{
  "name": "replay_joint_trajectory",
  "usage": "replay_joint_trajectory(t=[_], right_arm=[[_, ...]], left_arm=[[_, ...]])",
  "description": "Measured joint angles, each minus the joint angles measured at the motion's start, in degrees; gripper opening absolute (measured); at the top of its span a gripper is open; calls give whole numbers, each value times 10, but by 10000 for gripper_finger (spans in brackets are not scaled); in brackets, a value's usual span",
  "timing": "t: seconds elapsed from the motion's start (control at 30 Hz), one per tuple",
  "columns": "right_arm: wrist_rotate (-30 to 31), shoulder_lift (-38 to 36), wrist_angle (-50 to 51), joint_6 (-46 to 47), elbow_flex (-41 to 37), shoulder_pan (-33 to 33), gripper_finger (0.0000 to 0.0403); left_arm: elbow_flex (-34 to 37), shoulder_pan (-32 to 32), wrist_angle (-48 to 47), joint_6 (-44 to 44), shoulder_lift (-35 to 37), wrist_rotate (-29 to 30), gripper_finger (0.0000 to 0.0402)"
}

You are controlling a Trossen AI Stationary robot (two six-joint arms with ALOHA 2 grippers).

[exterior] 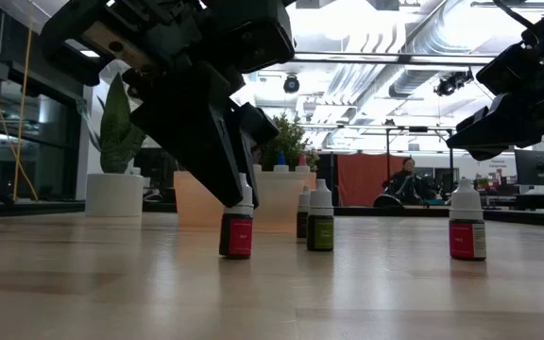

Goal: Pick & Place food coloring
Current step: Put the left small red food coloring bottle into the orange bin

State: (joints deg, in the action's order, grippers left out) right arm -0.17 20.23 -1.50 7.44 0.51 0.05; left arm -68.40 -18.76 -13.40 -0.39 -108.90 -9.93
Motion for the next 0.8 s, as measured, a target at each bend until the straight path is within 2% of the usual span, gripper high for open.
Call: replay_joint_trajectory(t=[0.1,0.47,0.6,0.8], right_arm=[[0,0,0,0,0,0,0],[0,0,0,0,0,0,0],[0,0,0,0,0,0,0],[0,0,0,0,0,0,0]], left_arm=[[0,0,0,0,0,0,30],[-1,1,-4,-1,1,-1,34],[-26,2,-62,0,1,-4,33],[-101,17,-168,3,1,-20,33]])
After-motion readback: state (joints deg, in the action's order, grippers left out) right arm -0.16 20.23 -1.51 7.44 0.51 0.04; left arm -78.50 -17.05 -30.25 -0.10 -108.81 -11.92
